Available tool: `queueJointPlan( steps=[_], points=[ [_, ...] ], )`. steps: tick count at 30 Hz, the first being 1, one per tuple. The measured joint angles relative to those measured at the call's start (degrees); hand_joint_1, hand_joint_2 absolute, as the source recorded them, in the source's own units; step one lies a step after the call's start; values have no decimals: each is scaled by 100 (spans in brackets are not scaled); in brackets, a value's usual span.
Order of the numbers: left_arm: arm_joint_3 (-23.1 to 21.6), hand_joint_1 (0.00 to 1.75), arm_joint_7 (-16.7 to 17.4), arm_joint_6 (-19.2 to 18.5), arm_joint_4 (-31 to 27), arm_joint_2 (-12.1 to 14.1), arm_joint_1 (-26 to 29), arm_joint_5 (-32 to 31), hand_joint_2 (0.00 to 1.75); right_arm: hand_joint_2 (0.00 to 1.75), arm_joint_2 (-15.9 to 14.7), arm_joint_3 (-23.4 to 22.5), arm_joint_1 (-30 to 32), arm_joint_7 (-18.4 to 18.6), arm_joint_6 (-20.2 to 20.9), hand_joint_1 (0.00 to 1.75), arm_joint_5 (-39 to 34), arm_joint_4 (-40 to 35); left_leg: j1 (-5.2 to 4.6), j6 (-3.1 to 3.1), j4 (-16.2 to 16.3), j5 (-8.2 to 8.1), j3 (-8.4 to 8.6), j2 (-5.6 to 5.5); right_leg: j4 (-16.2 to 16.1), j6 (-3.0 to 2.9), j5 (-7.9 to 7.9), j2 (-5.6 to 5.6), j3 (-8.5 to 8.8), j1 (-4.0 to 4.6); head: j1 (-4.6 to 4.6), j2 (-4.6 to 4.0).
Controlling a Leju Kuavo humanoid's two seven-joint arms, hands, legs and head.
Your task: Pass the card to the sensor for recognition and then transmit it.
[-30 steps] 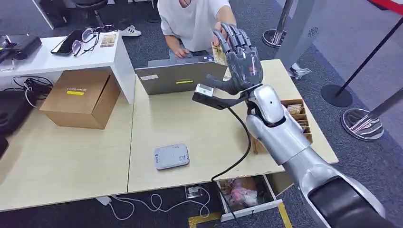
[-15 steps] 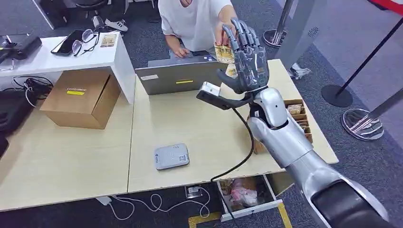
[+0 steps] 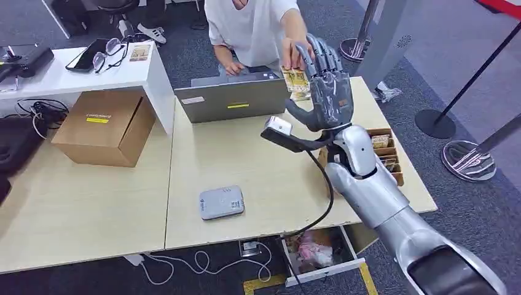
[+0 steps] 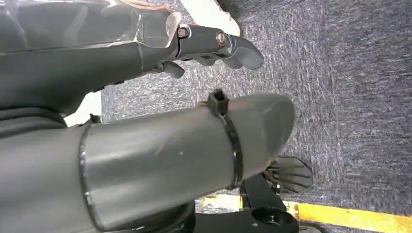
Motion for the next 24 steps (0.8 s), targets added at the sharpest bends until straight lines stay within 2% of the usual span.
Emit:
queueJointPlan(
  steps=[8, 11, 16, 17, 18, 20, 24],
  points=[
    [24, 0, 57, 41, 0, -2, -7, 0, 0, 175, 48, 31, -83, -103, 127, 0, 15, 122, 0, 0, 0, 0, -2, 0, 1, 0, 0, -1, 1, 0, 0, 0],
    [44, 0, 234, -44, 0, 2, -29, 0, 0, 175, 98, 50, -168, -146, 157, 0, -61, 258, 0, 0, 0, 0, -2, 0, 1, 0, 0, -1, 0, 0, 0, 0],
    [46, 0, 297, -79, 0, 9, -86, 0, 0, 175, 157, 76, -260, -155, 162, 0, -70, 415, 0, 0, 0, 0, -2, -1, 1, 0, 0, -2, 1, 0, 0, 0],
    [48, 0, 299, -88, 0, 9, -95, 0, 0, 175, 175, 85, -271, -155, 170, 45, -70, 448, 0, 0, 0, 0, -2, -1, 1, 0, 0, -2, 1, 0, 0, 0],
    [50, 0, 299, -98, 0, 11, -102, 0, 0, 175, 190, 98, -281, -155, 179, 140, -72, 481, 0, 0, 0, 0, -2, -1, 1, 0, 0, -2, 1, 0, 0, 0],
    [57, 0, 299, -101, 0, 9, -106, 0, 0, 175, 212, 120, -301, -157, 194, 175, -87, 533, 0, 0, 0, 0, -2, -1, 1, 0, 0, -1, 0, 0, 0, 0],
    [70, 0, 304, -103, 0, 11, -107, 0, 0, 175, 247, 164, -323, -162, 197, 175, -111, 601, 0, 0, 0, 0, -3, -1, 1, 0, 0, -2, 0, 0, 0, 0]
  ],
)
